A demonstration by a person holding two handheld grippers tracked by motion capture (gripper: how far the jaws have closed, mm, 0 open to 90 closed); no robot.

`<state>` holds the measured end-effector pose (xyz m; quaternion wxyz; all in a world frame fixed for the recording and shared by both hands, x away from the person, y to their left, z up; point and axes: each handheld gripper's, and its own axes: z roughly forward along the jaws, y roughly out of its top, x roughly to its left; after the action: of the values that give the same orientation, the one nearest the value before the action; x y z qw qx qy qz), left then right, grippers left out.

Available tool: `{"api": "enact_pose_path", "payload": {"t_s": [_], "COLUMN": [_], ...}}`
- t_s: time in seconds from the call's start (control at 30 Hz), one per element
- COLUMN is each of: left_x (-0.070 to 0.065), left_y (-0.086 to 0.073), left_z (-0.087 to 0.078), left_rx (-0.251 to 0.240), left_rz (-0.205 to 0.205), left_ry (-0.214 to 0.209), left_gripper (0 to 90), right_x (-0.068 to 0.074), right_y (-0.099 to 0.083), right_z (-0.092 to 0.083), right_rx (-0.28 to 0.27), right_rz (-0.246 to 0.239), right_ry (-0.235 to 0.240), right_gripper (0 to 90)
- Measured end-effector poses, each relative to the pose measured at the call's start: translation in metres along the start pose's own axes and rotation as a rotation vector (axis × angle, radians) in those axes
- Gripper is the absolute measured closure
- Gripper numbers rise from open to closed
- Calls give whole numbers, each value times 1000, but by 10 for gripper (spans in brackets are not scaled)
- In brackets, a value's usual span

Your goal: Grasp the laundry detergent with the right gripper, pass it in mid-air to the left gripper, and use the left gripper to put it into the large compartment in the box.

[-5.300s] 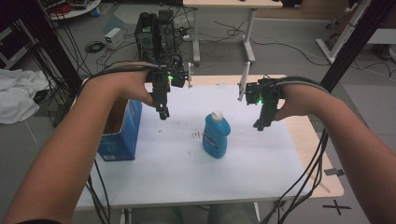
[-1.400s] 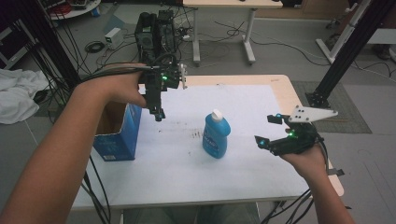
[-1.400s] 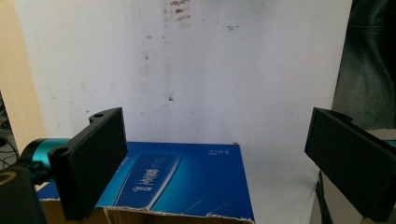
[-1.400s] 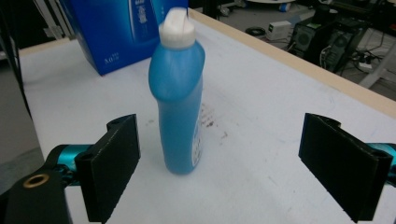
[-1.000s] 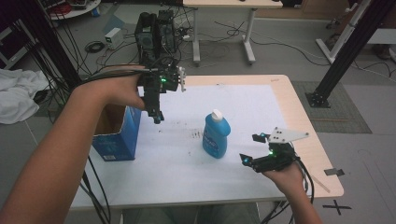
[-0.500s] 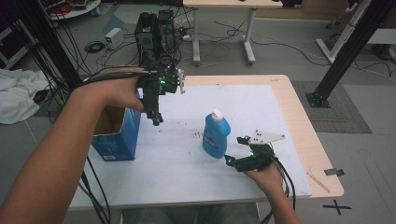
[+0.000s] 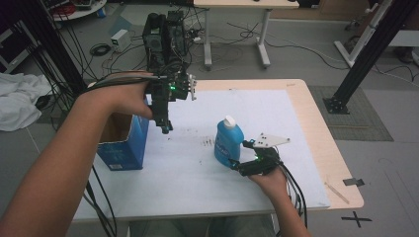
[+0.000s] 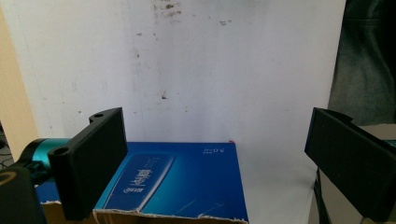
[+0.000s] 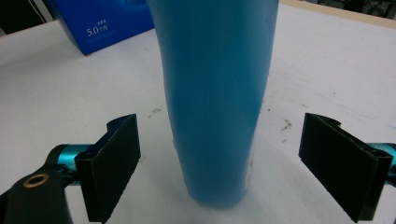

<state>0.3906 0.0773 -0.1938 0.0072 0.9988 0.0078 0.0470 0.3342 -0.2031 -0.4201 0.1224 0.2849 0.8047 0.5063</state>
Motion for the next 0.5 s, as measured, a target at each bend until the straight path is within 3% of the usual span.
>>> {"api": "enact_pose_path", "payload": {"t_s": [0.03, 0.07, 0.1, 0.13, 0.3, 0.33, 0.4, 0.5], "left_x": [0, 3, 0, 0, 0, 0, 0, 0], "left_y": [0, 0, -1, -1, -2, -2, -2, -2], "left_z": [0, -1, 0, 1, 1, 1, 1, 2], "left_rx": [5, 25, -1, -2, 1, -3, -1, -4], "left_rz": [1, 37, -2, -2, -1, -1, 0, 1], "left_ry": [1, -4, -1, -4, -3, -2, 1, -3], "left_gripper": [57, 57, 57, 57, 57, 57, 57, 57], "right_x": [0, 0, 2, 0, 5, 4, 3, 4], "right_y": [0, 1, 1, 2, 4, 4, 5, 6], "right_z": [2, 4, 5, 7, 17, 19, 21, 24], "right_rx": [-2, -4, 9, 4, -10, -6, -1, -14], "right_rz": [-8, -6, 10, -20, 4, -30, -39, -22], "right_ry": [-4, -3, -6, 1, 3, -7, -13, -13], "right_gripper": [117, 117, 117, 117, 117, 117, 117, 117]}}
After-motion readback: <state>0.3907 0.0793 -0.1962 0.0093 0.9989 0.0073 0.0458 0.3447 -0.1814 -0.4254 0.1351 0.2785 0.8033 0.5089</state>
